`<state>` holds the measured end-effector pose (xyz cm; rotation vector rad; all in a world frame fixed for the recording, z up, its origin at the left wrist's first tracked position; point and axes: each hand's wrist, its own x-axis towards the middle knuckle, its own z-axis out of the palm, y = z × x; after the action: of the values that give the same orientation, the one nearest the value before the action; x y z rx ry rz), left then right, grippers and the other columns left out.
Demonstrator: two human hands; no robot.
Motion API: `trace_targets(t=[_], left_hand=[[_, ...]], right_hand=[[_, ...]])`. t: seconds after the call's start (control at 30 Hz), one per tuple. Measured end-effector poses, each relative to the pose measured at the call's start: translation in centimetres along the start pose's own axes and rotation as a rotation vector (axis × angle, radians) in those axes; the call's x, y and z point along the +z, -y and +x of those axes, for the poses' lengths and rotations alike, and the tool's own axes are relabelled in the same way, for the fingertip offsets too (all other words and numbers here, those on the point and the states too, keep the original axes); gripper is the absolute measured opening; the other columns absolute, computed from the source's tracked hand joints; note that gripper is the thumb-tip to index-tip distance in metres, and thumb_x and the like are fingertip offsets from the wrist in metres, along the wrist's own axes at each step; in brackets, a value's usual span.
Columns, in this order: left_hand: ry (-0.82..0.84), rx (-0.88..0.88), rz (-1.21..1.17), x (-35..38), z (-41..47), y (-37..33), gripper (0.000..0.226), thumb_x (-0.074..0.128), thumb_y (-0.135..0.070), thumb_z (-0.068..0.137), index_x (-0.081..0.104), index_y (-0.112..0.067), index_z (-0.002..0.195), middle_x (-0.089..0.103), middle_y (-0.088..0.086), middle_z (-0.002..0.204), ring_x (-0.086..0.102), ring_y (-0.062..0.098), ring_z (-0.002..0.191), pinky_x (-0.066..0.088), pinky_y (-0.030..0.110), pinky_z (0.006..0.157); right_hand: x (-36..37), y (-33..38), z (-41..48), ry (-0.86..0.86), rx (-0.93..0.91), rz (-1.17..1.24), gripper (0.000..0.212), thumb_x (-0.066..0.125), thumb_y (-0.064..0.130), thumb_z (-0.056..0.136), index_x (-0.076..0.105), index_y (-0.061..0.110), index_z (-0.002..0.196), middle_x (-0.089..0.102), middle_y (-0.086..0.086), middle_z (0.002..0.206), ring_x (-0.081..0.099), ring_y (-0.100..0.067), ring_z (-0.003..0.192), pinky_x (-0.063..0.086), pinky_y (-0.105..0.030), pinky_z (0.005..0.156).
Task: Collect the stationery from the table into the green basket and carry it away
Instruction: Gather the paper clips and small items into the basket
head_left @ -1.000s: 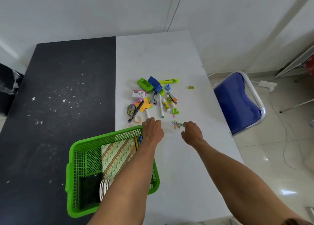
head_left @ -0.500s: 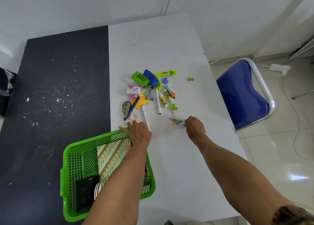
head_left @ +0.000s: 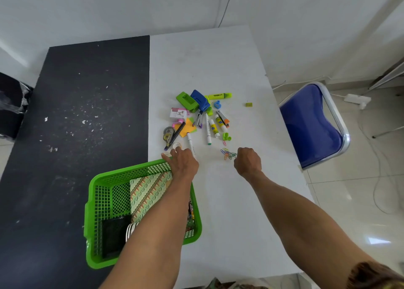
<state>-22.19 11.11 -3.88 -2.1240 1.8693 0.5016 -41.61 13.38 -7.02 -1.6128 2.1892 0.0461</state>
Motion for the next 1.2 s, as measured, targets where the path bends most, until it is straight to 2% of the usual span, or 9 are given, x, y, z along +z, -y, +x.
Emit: trace_targets(t=[0.17,0.37,0.5,0.63,0.8,0.93,1.03,1.1,1.2], left_hand=[[-0.095,0.103,-0.125,-0.6,-1.6,2.1,0.03,0.047,-0.023,0.093,0.061,-0.011,0.118,0.048,0.013,0.134,0.043,0.031,0.125,0.02,0.055,0.112],[-0.193,0.194,-0.131,-3.0,-5.1,6.4,0.03,0.05,-0.019,0.094,0.057,-0.016,0.123,0.054,0.008,0.124,0.049,0.029,0.119,0.03,0.047,0.108],[-0.213,0.145,-0.13,-4.0,-7.1,9.5,0.032,0.052,-0.018,0.093,0.058,-0.019,0.124,0.056,0.007,0.121,0.051,0.028,0.119,0.032,0.048,0.108],[-0.217,0.128,-0.134,-4.7,-8.8,12.0,0.029,0.05,-0.022,0.094,0.058,-0.017,0.122,0.054,0.008,0.125,0.049,0.029,0.121,0.031,0.05,0.109],[-0.238,0.147,-0.14,-4.5,-10.8,14.1,0.031,0.051,-0.022,0.094,0.057,-0.014,0.124,0.053,0.01,0.124,0.05,0.029,0.118,0.034,0.048,0.105],[-0.226,0.156,-0.155,-3.8,-11.2,14.9,0.027,0.053,-0.021,0.094,0.058,-0.013,0.12,0.054,0.009,0.121,0.051,0.027,0.113,0.037,0.045,0.101],[-0.231,0.169,-0.142,-3.5,-11.2,15.1,0.027,0.051,-0.02,0.095,0.057,-0.014,0.12,0.054,0.008,0.12,0.051,0.026,0.113,0.037,0.046,0.101],[-0.233,0.183,-0.139,-3.5,-11.1,15.0,0.027,0.052,-0.02,0.094,0.057,-0.014,0.12,0.054,0.008,0.12,0.051,0.026,0.112,0.038,0.045,0.1],[-0.24,0.199,-0.132,-3.5,-10.7,14.8,0.029,0.052,-0.02,0.093,0.057,-0.016,0.122,0.054,0.008,0.122,0.052,0.027,0.113,0.038,0.044,0.1]], right_hand=[[-1.4,3.8,-2.0,-0.076,-0.029,0.135,0.014,0.052,0.014,0.086,0.063,0.009,0.092,0.064,-0.013,0.094,0.061,-0.032,0.083,0.042,-0.03,0.063],[-2.3,11.1,-7.4,-0.114,-0.256,0.269,0.009,0.06,0.013,0.078,0.066,0.015,0.084,0.069,-0.008,0.085,0.063,-0.027,0.08,0.05,-0.033,0.065],[-0.9,14.6,-11.9,-0.014,-0.433,0.14,0.013,0.05,0.014,0.081,0.063,0.015,0.081,0.068,-0.011,0.08,0.065,-0.029,0.074,0.055,-0.035,0.065],[0.9,15.5,-15.8,0.229,-0.531,-0.124,0.022,0.054,0.012,0.082,0.069,0.008,0.097,0.069,-0.016,0.096,0.066,-0.034,0.088,0.054,-0.036,0.073],[4.1,14.6,-19.0,0.29,-0.492,-0.219,0.024,0.05,0.007,0.09,0.066,0.001,0.108,0.065,-0.019,0.108,0.065,-0.035,0.098,0.055,-0.038,0.08],[5.0,14.3,-20.0,0.296,-0.433,-0.177,0.023,0.051,0.006,0.09,0.065,0.0,0.107,0.067,-0.017,0.107,0.067,-0.032,0.094,0.056,-0.034,0.076],[4.3,14.5,-20.0,0.266,-0.406,-0.109,0.024,0.048,0.008,0.09,0.067,0.001,0.102,0.068,-0.017,0.1,0.067,-0.032,0.089,0.054,-0.033,0.071],[3.8,14.8,-19.6,0.236,-0.411,-0.068,0.021,0.047,0.007,0.086,0.067,0.005,0.087,0.067,-0.016,0.088,0.066,-0.031,0.081,0.051,-0.031,0.063],[3.3,15.0,-18.5,0.177,-0.401,-0.021,0.021,0.045,0.005,0.079,0.054,0.017,0.064,0.06,-0.01,0.069,0.064,-0.028,0.068,0.048,-0.029,0.057]])
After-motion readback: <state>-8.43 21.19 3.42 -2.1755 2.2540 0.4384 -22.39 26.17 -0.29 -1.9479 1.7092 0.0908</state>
